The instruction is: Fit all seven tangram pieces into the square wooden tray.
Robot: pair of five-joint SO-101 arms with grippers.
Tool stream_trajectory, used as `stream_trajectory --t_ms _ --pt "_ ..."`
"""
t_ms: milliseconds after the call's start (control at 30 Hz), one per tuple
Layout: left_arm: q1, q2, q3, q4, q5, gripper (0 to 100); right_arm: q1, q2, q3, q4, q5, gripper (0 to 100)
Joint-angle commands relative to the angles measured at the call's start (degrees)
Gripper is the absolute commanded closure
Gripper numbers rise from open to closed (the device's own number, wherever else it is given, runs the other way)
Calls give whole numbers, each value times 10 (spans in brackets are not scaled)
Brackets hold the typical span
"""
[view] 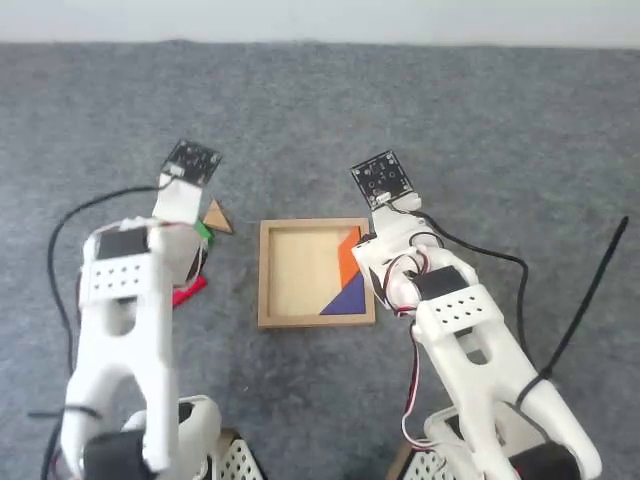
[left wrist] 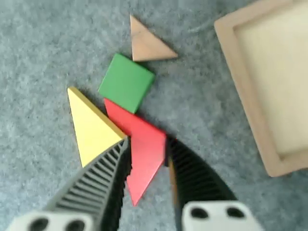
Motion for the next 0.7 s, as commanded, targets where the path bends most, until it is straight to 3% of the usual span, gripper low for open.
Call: stream_trajectory --t_ms 0,167,367,667 --pt "25 44 -93 4 72 751 -3 -22 -4 -1 8 988" --pt "24 105 -148 -63 220 714 -3 -21 -4 -1 8 988" --pt "13 235 -200 -38 433 788 -1 -21 -4 -1 8 988" --pt "57 375 -324 -4 525 819 -1 -21 -4 -1 9 988"
